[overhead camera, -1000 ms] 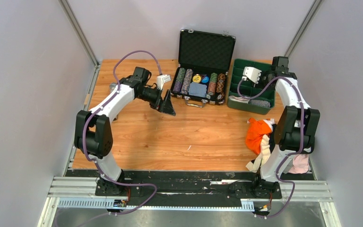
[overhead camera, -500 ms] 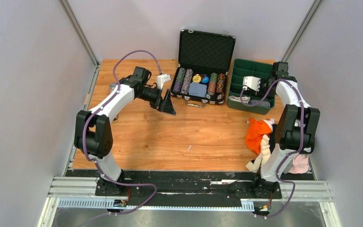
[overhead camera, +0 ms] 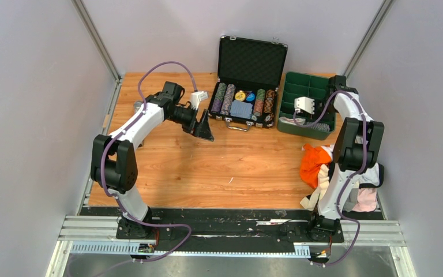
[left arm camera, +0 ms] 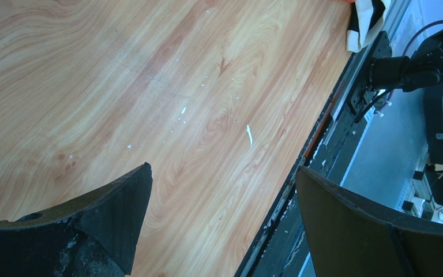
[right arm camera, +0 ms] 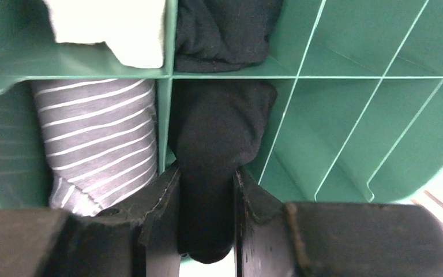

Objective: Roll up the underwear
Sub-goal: Place the underwear in the storage box, then reset both arms

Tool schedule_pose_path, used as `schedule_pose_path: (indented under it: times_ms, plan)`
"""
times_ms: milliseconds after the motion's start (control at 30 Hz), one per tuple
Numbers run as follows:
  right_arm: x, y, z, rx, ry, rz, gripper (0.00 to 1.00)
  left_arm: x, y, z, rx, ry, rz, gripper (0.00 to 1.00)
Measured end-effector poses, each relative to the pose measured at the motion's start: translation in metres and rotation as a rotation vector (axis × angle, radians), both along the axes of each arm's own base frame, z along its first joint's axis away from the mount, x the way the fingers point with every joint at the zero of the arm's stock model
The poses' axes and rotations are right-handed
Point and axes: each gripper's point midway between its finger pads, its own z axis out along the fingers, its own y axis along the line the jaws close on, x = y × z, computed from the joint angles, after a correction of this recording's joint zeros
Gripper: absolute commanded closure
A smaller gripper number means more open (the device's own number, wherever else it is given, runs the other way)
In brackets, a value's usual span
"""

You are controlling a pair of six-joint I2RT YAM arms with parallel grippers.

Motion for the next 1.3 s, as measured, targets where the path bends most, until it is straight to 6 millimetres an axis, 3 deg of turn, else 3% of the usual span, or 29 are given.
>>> schedule_pose_path:
  times_ms: [333,433,567,633,733,967,1300]
  plan:
    - [0.010,-0.002,-0.029,0.072,0.233,-0.019,0.96,-0.013,0.007,-0.014,0.035,0.035,-0.015,0.00]
    - [0.007,-0.002,-0.031,0.083,0.264,-0.026,0.85,-0.017,0.009,-0.017,0.046,0.044,-0.024,0.00]
    - [0.006,-0.002,-0.031,0.091,0.273,-0.041,0.63,-0.019,0.011,-0.018,0.056,0.041,-0.037,0.00]
    - [0.006,-0.001,-0.031,0.097,0.272,-0.050,0.47,-0.020,0.012,-0.019,0.061,0.037,-0.041,0.00]
    - [0.008,0.000,-0.027,0.111,0.258,-0.070,0.38,-0.020,0.013,-0.019,0.067,0.032,-0.043,0.00]
    - [0.010,0.005,0.010,0.130,0.175,-0.074,0.35,-0.019,0.013,-0.019,0.065,0.027,-0.043,0.00]
    - [0.008,0.004,0.014,0.133,0.174,-0.080,0.34,-0.017,0.010,-0.017,0.049,0.013,-0.046,0.00]
